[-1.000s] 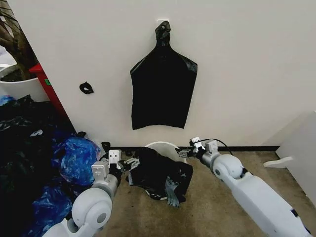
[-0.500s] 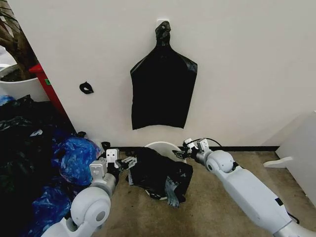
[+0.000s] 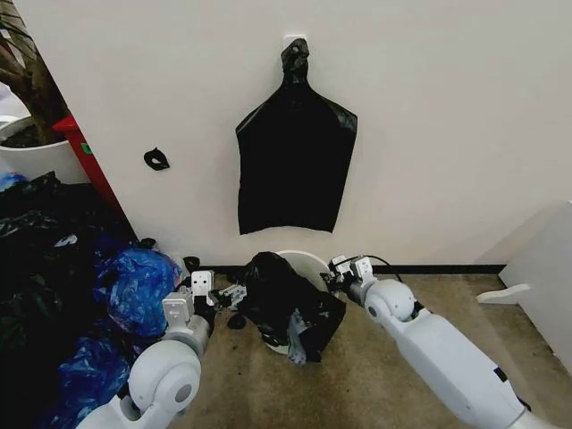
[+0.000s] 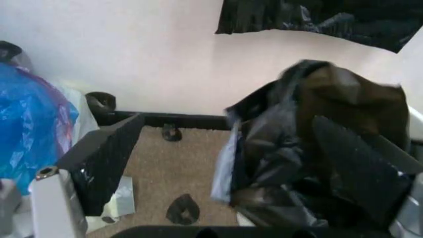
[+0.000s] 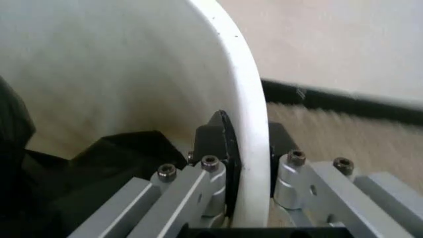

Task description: Place the garbage bag over the trash bin.

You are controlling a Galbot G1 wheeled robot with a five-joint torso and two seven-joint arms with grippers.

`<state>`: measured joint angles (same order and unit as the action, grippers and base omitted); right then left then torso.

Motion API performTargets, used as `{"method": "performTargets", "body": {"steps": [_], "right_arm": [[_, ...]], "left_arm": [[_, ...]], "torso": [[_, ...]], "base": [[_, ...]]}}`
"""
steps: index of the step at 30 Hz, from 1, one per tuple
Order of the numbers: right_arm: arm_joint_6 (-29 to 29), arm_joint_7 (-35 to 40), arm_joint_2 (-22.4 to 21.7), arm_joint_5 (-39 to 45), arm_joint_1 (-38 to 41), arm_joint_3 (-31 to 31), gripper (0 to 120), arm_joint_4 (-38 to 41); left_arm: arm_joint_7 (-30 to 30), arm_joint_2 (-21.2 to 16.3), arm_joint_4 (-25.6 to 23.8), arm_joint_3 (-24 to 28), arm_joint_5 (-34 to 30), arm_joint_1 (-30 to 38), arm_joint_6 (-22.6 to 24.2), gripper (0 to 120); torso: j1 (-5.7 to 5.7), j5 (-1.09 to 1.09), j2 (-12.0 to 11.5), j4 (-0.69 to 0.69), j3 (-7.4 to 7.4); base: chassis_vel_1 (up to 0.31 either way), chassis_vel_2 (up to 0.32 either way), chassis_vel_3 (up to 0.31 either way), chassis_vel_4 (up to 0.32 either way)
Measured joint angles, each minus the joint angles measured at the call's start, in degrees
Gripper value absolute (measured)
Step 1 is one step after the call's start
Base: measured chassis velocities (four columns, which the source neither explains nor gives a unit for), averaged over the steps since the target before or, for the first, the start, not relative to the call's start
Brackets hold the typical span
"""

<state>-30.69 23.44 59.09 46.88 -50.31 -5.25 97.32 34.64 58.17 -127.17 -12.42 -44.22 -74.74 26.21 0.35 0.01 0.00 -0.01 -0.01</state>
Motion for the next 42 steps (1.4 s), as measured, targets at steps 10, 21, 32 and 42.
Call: {"method": "performTargets", "body": {"steps": [10, 21, 32, 42], "right_arm": [[17.66, 29.25, 0.79, 13.86, -14.07, 1.33, 0, 17.03], [34.55, 33.8, 10.37, 5.69, -21.97, 4.65, 0, 15.22], [34.58, 34.8, 13.57, -0.67, -22.76, 4.37, 17, 12.39], [35.85, 34.08, 10.78, -16.21, -23.08, 2.0, 52, 19.52]], "left_arm": [[0.14, 0.28, 1.48, 0.68, 0.11, 0.8, -0.47, 100], [-0.1, 1.22, 1.53, 1.14, 0.14, 0.71, -0.47, 100], [-0.1, 1.7, 1.04, 0.74, 1.26, -0.27, -0.53, 100], [-0.15, 2.13, 2.07, 0.83, 1.46, 0.13, -0.62, 100]], "torso": [[0.0, -0.02, 0.0, -0.02, 0.0], [-0.01, -0.02, 0.0, -0.01, 0.0], [-0.01, -0.01, 0.0, 0.0, 0.0], [0.0, -0.01, 0.0, -0.02, 0.01]], "base": [[0.0, 0.0, 0.0, 0.0], [0.0, 0.0, 0.0, 0.0], [0.0, 0.0, 0.0, 0.0], [0.0, 0.0, 0.0, 0.0]]}}
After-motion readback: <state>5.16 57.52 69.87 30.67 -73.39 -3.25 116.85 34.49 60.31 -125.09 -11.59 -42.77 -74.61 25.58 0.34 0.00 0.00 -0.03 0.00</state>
